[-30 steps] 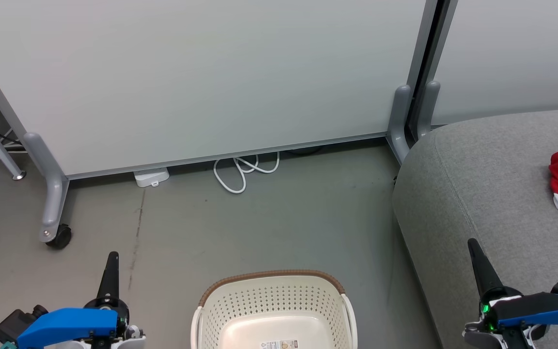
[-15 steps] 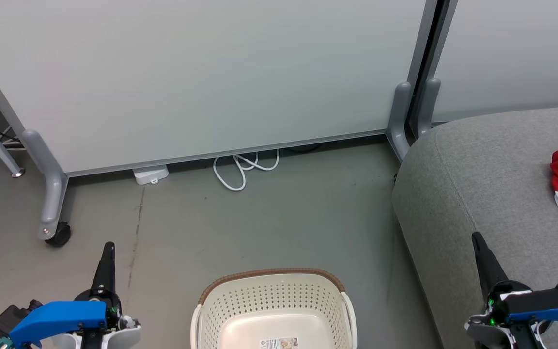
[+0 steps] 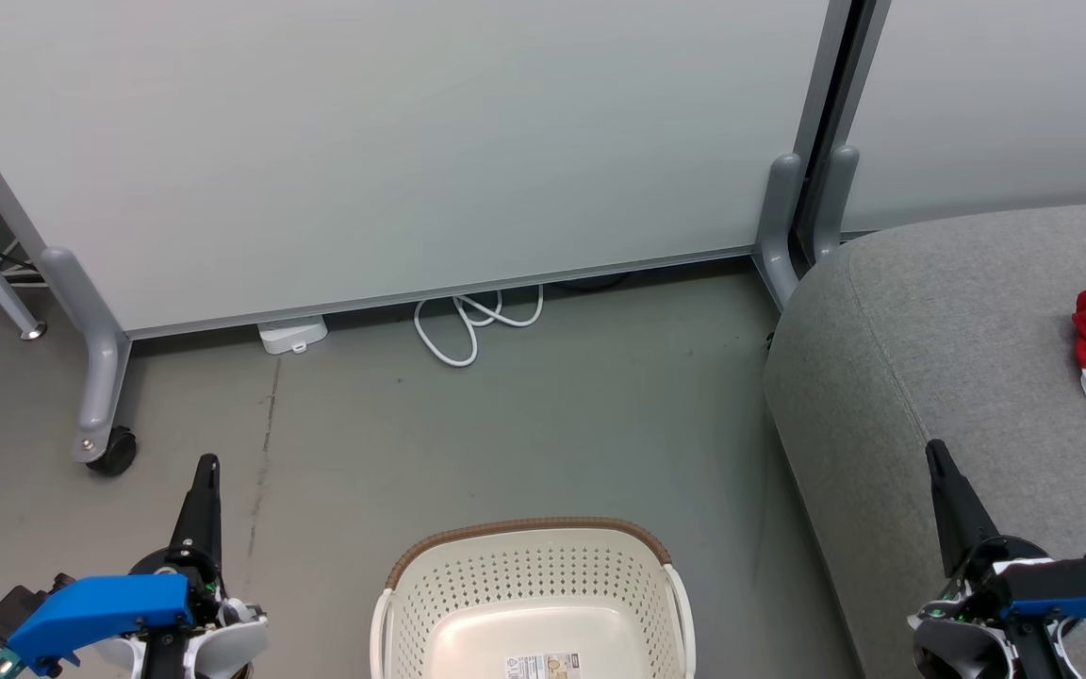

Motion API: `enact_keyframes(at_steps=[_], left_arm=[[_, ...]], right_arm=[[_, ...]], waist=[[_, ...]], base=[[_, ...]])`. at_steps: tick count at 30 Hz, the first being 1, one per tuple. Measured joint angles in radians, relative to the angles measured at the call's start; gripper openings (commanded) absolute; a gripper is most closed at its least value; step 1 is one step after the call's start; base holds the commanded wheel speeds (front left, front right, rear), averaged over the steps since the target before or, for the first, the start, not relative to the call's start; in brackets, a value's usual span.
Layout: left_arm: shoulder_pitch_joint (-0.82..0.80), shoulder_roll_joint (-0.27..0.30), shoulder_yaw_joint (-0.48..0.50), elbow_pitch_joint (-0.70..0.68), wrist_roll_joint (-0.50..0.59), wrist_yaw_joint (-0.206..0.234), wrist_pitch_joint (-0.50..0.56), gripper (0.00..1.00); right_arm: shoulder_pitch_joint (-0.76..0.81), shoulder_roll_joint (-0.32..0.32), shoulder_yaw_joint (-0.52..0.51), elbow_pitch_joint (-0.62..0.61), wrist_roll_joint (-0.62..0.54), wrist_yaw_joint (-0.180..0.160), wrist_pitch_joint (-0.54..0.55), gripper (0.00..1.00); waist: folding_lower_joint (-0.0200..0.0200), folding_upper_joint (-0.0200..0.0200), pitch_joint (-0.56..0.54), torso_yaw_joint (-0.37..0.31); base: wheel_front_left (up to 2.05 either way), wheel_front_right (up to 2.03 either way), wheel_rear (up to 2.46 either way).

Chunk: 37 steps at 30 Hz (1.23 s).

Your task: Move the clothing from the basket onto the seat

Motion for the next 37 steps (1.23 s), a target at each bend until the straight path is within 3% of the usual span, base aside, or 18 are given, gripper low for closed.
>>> enact_keyframes(at_steps=[14, 37], left_arm=[[-0.017, -0.002, 0.016, -0.01, -0.081, 0.0, 0.023, 0.0], [-0.018, -0.003, 0.016, -0.01, -0.081, 0.0, 0.023, 0.0]], right_arm=[[-0.003, 0.0, -0.009, -0.009, 0.091, 0.0, 0.016, 0.0], [-0.004, 0.0, -0.009, -0.01, 0.093, 0.0, 0.017, 0.0]], waist=[[0.0, 0.0001, 0.008, 0.0], [-0.0001, 0.0, 0.008, 0.0]], base=[[0.0, 0.0, 0.0], [0.0, 0.0, 0.0]])
